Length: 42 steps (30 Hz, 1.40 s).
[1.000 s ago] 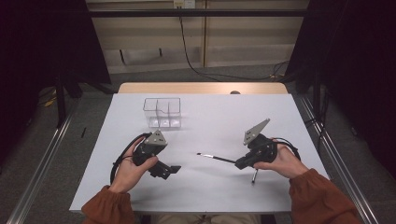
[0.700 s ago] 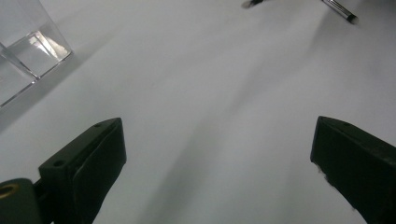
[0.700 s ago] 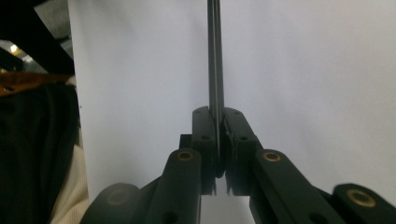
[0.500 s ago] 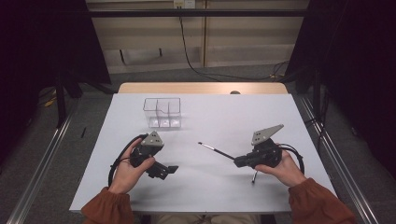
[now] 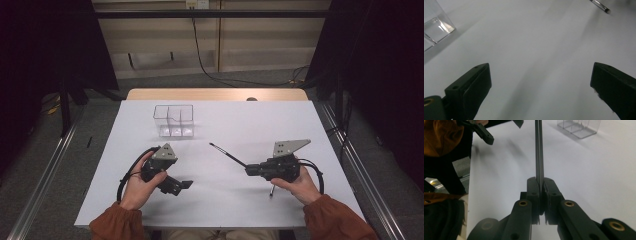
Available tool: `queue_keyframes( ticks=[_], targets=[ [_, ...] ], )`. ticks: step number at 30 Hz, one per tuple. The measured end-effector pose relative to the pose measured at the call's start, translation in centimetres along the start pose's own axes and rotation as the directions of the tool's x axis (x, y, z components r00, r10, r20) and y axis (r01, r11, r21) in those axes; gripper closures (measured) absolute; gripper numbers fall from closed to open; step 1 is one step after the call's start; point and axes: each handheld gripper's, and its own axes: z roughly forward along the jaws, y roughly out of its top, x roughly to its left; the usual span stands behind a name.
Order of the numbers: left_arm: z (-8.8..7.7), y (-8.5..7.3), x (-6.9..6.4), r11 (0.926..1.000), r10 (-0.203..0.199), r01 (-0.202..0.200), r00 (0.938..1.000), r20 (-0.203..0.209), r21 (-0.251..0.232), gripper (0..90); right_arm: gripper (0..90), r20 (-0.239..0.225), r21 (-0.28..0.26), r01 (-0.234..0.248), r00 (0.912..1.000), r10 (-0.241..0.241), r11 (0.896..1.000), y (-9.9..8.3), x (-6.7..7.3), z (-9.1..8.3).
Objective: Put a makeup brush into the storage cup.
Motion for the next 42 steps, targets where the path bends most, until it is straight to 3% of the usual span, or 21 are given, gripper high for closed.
queue_keyframes(
  ticks=[2,8,12,18,21,23,27,31,35,39,42],
  targets=[
    [-0.1,0.0,0.1,0.9998,-0.01,0.011,0.9997,0.021,-0.017,3.8,84.3,0.002,-0.048,0.005,1.0,-0.005,0.999,0.0,0.1,-0.1],
    [-0.3,-0.1,0.2,0.9991,-0.019,0.019,0.9998,0.002,-0.039,3.8,84.3,-0.005,-0.183,0.03,0.9995,-0.032,0.983,0.1,0.4,-0.3],
    [-0.4,-0.1,0.1,0.9975,-0.025,0.024,0.9997,-0.008,-0.066,3.7,84.3,-0.014,-0.193,0.038,0.999,-0.041,0.981,0.3,0.7,0.0],
    [-0.7,0.1,0.0,0.9906,-0.035,0.037,0.9992,0.022,-0.131,3.2,84.3,-0.011,-0.198,0.025,0.9996,-0.028,0.98,0.2,0.8,0.3],
    [-0.9,0.2,-0.3,0.9838,-0.037,0.042,0.9989,0.03,-0.175,3.2,84.3,-0.008,-0.212,0.019,0.9997,-0.021,0.977,0.3,0.7,0.2],
    [-1.0,0.3,-0.5,0.9768,-0.011,0.024,0.9981,0.061,-0.213,3.2,84.3,-0.008,-0.219,0.022,0.9997,-0.024,0.976,0.3,0.8,0.1],
    [-0.9,0.6,-0.7,0.9693,-0.015,0.033,0.997,0.076,-0.244,2.8,84.3,-0.013,-0.224,0.023,0.9996,-0.027,0.974,0.3,0.8,0.2],
    [-0.7,0.9,-1.0,0.965,-0.014,0.031,0.9978,0.064,-0.26,2.7,84.3,-0.027,-0.218,0.027,0.9991,-0.034,0.976,0.3,1.0,0.3],
    [-0.1,1.3,-1.5,0.9573,0.027,-0.015,0.9988,0.04,-0.289,2.2,84.3,-0.039,-0.215,0.026,0.9986,-0.036,0.976,0.4,1.1,0.5],
    [0.6,2.1,-2.0,0.9427,0.012,-0.001,0.9994,0.031,-0.334,2.9,84.3,-0.045,-0.213,0.026,0.9983,-0.037,0.977,0.4,1.2,0.7],
    [1.1,2.7,-2.3,0.9262,0.013,-0.005,0.9997,0.019,-0.377,3.3,84.3,-0.046,-0.213,0.034,0.998,-0.045,0.976,0.4,1.2,0.7]
  ],
)
